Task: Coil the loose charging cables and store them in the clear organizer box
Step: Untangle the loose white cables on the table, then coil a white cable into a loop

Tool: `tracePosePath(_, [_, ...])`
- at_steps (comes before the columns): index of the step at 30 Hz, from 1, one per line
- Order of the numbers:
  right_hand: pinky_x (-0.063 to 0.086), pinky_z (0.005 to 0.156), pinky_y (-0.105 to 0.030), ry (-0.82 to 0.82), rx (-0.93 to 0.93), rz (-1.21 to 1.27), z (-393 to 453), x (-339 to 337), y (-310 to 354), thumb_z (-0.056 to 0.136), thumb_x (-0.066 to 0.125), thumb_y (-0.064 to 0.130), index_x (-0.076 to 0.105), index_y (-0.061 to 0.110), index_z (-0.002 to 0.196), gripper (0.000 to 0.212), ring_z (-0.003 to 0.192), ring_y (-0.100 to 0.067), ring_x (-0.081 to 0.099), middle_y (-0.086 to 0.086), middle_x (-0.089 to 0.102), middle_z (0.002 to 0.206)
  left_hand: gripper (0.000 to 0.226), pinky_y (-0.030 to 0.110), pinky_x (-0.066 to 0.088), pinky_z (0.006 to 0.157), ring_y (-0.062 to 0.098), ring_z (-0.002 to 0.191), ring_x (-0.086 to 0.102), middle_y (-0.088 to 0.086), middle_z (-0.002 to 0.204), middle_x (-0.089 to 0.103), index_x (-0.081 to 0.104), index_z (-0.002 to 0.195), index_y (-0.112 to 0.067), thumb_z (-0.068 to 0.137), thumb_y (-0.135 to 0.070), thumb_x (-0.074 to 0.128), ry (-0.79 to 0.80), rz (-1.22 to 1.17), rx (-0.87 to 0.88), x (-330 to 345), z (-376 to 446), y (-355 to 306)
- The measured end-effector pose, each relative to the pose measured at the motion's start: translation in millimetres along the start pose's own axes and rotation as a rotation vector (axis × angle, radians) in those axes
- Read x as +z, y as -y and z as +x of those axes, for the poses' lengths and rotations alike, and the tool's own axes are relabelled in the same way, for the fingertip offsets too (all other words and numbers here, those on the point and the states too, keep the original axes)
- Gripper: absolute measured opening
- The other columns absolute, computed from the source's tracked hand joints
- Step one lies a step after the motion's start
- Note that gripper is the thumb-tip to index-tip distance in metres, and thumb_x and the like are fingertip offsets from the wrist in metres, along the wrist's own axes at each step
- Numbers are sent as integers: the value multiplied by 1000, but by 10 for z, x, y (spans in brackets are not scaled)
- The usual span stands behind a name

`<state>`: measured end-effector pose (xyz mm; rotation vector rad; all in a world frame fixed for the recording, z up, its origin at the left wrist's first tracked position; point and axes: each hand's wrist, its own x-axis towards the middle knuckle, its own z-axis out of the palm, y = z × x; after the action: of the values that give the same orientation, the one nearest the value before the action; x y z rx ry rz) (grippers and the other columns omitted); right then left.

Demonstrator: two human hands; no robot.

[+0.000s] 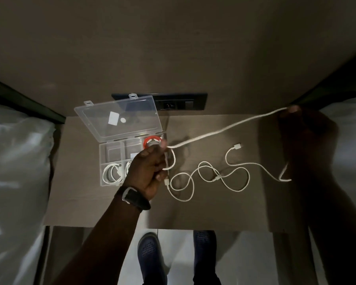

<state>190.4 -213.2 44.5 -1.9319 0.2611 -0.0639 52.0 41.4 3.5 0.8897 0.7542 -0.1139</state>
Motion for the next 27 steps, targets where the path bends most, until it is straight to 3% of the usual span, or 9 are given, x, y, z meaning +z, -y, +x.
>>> tracePosePath(2, [52, 71, -48, -37, 104, 40, 151, -132, -38, 93, 59, 39, 70, 11, 88, 30, 71, -27, 59, -14, 64, 79, 20, 19, 23, 41, 6, 45, 31, -3, 61, 44, 62, 89, -11, 76, -24, 71, 19, 225, -62, -112, -71, 6])
tracePosePath(6, [43, 63, -31, -117, 227, 22, 285, -321, -15, 92, 52, 34, 64, 25, 79, 20, 57, -10, 48, 4, 54, 67, 13, 22, 37, 46, 12, 48, 41, 4, 65, 56, 70, 77, -11, 77, -24, 73, 84, 444, -152, -310, -252, 15])
tracePosePath(10, [44, 64, -33, -152, 252, 11, 273, -269, -141, 96, 50, 27, 66, 22, 72, 29, 60, -10, 53, 5, 56, 69, 24, 30, 57, 65, 21, 59, 62, 4, 63, 57, 67, 74, -11, 87, -31, 64, 141, 72, -138, -387, -368, -87])
tracePosePath(12, [47, 84, -45, 62, 188, -528, 320, -286, -279, 98, 50, 31, 70, 11, 100, 28, 92, -31, 64, -6, 65, 96, 25, 41, 59, 79, 24, 73, 71, 4, 68, 65, 69, 78, -10, 91, -26, 55, 167, -137, -99, -404, -410, -154])
tracePosePath(14, [39, 103, -50, 235, -65, -968, 231, -244, -322, 94, 57, 23, 56, 6, 134, 43, 126, -45, 47, -24, 56, 133, 25, 44, 58, 84, 29, 94, 72, 9, 81, 73, 73, 91, -5, 91, -21, 54, 208, -125, -31, -322, -441, -175])
tracePosePath(18, [25, 118, -34, 835, -554, -440, -579, 319, 7, 95, 61, 16, 48, 12, 143, 50, 142, -25, 39, -11, 49, 149, 34, 45, 57, 91, 16, 84, 67, 5, 84, 71, 73, 104, -4, 78, -25, 75, 184, -34, 65, 69, -410, -94])
tracePosePath(20, [42, 104, -28, 1120, -378, -209, -910, 544, 165, 100, 54, 19, 53, 19, 137, 37, 121, -11, 58, -1, 65, 129, 26, 34, 60, 81, 15, 78, 69, 5, 79, 70, 73, 103, -6, 82, -19, 65, 166, -22, 128, 220, -388, -77])
tracePosePath(24, [58, 69, -31, 1248, 440, 98, -861, 558, 310, 102, 50, 23, 55, 4, 125, 30, 71, -19, 70, -18, 71, 95, 22, 31, 57, 80, 22, 86, 69, 8, 89, 73, 76, 96, -11, 76, -17, 72, 88, 85, 342, 188, -377, -72])
tracePosePath(27, [60, 68, -35, 1332, 599, 198, -880, 466, 262, 99, 54, 24, 64, 3, 106, 24, 63, -23, 67, -13, 70, 73, 23, 38, 53, 84, 29, 95, 66, 10, 95, 72, 76, 93, -7, 72, -16, 77, 56, 329, 498, 63, -387, -29])
